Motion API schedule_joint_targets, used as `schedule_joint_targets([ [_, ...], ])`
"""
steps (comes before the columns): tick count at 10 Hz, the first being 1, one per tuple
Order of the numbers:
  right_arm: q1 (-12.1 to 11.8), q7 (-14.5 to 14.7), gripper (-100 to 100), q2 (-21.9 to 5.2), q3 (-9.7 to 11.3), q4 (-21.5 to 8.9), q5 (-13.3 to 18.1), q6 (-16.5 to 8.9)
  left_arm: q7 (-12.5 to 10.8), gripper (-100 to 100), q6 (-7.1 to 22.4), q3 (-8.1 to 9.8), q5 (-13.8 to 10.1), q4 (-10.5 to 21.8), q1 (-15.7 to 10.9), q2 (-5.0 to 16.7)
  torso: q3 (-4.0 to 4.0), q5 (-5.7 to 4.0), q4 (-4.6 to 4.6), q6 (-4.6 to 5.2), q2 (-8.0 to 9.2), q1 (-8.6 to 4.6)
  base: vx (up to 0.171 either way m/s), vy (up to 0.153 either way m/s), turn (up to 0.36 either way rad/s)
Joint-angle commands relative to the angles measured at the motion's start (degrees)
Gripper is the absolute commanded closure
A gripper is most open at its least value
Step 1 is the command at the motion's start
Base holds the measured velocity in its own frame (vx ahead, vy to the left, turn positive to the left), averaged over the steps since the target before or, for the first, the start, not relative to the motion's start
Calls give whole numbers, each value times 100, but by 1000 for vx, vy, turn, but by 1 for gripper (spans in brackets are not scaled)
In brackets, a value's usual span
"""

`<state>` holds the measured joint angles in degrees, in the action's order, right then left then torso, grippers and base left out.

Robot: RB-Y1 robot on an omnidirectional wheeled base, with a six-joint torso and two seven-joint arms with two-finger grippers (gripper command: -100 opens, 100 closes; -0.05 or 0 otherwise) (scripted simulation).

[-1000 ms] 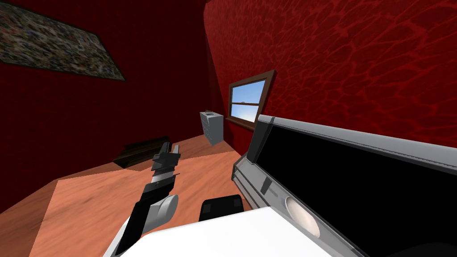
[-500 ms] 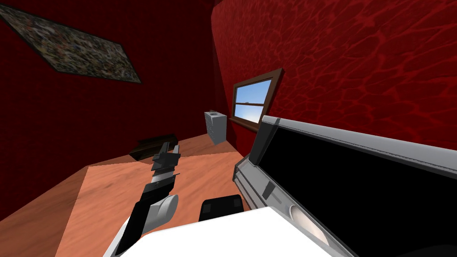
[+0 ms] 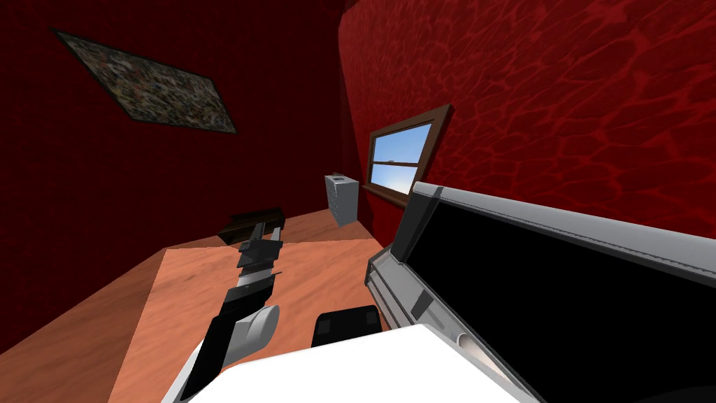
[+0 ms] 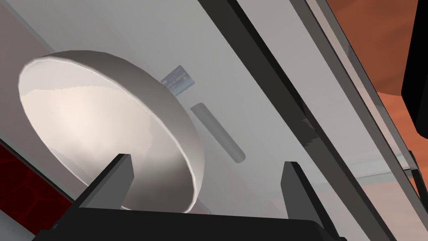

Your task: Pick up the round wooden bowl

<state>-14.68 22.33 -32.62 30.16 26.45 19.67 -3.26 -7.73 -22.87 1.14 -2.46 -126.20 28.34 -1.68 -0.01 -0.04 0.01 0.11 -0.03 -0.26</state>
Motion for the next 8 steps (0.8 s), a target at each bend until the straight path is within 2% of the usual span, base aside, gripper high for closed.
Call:
schedule_joint_targets([
  [1, 93, 67, -100, 78, 10, -211, 17, 39, 0, 0, 0, 0, 0, 0, 0, 0, 0, 0, 0, 0, 0, 0, 4, -81, 128],
  [2, 171, 103, -100, 190, 63, -289, -7, 65, 0, 0, 0, 0, 0, 0, 0, 0, -1, -1, 0, -1, -1, -9, 30, -148, 160],
  [4, 181, 110, -100, 197, 35, -325, 22, 106, 0, 0, 0, 1, 0, 0, 1, 1, -7, -6, -3, 2, -13, -26, 25, -85, 24],
  [5, 173, 97, 0, 187, 63, -293, 1, 75, 0, 0, 0, 0, 0, 0, 1, 0, -5, -2, -2, 2, -8, -1, 3, -10, 3],
  [6, 184, -171, -100, 251, 112, -328, 103, 6, 0, 0, 0, 0, 0, 0, 0, 0, -2, 2, -1, 2, -3, 14, -21, -21, 171],
  [7, 184, -171, -100, 251, 112, -328, 103, 6, 0, 0, 0, -1, 0, 0, -1, 0, 2, 2, 1, -2, 4, 14, -37, -33, 115],
  [8, 194, -402, -100, 314, 166, -360, 202, -65, 0, 0, 0, 0, 0, 0, 0, 0, 5, 2, 2, 2, 10, 10, -51, -44, 136],
])
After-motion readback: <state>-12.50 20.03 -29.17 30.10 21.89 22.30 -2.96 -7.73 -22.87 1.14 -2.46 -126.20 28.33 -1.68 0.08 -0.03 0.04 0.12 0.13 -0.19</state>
